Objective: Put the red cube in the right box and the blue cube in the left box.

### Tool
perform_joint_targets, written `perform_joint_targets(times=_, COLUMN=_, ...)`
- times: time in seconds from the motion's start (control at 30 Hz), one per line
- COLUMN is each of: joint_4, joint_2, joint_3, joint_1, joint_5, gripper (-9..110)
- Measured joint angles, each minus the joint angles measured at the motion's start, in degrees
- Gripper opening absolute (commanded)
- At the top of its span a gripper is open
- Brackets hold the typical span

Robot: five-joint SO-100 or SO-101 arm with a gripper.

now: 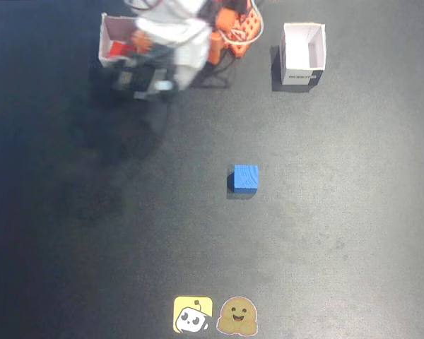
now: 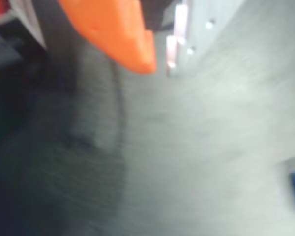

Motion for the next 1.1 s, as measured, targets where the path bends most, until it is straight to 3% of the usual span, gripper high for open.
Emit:
perform_joint_targets(times=0.6, joint_4=-4.31, joint_2=10.55, joint_3=4.22, joint_1=-19.95, joint_5=0.26, gripper=0)
perform_joint_targets(times=1.1, joint_4=-25.66, joint_2=-9.67, joint_3=9.4, joint_1=-29.0, joint_5=9.4, gripper=1)
